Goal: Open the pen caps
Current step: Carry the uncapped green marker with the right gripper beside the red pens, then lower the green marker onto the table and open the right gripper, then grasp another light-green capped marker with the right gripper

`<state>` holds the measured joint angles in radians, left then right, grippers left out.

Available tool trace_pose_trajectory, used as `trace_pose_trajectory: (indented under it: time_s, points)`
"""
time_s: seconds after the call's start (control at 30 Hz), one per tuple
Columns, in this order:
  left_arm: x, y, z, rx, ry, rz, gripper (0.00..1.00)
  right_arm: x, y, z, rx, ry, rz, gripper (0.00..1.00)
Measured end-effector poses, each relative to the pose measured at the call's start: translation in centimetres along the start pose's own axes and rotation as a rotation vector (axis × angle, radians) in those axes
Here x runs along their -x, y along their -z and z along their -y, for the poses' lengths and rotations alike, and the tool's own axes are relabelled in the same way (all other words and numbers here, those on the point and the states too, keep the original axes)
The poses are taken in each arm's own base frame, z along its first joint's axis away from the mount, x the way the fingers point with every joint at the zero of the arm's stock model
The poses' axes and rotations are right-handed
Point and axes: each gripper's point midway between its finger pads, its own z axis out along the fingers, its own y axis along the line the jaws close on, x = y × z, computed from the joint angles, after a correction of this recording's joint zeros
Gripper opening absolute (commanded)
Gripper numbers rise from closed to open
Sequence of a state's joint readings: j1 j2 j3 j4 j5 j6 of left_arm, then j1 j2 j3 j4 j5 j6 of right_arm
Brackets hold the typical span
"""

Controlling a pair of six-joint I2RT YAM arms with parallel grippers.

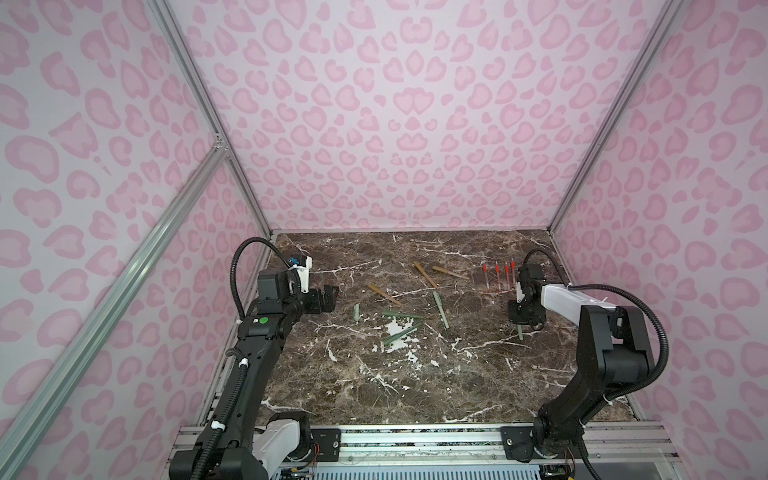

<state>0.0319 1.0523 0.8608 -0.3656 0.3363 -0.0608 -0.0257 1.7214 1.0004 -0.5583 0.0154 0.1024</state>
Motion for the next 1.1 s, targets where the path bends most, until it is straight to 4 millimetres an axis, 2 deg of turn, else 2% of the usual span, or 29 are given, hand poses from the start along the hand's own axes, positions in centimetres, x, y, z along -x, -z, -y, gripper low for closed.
trace_pose_trajectory:
  time_s: [0.2, 0.33, 0.47, 0.6, 0.73, 1.1]
  points:
    - [0.0, 0.0, -0.2, 0.005, 0.004, 0.002, 1.00, -0.1, 1.6, -0.1, 0.002, 0.006, 0.021, 0.34]
    - [0.0, 0.1, -0.2, 0.005, 0.004, 0.003, 1.00, 0.7, 4.2, -0.3, 0.006, 0.015, 0.094, 0.35]
    - [0.1, 0.1, -0.3, 0.006, 0.007, 0.004, 0.99, 0.5, 6.0, -1.6, 0.028, 0.038, 0.123, 0.36]
    - [0.0, 0.0, -0.4, 0.003, 0.009, 0.003, 1.00, 0.9, 7.9, -4.2, 0.078, 0.071, 0.173, 0.36]
    - [0.2, 0.0, -0.4, 0.004, 0.014, 0.003, 0.99, 0.8, 8.6, -6.6, 0.133, 0.078, 0.181, 0.36]
    - [0.3, 0.1, -0.5, 0.006, 0.013, 0.009, 0.98, 0.1, 7.5, -16.0, 0.258, 0.183, 0.140, 0.36]
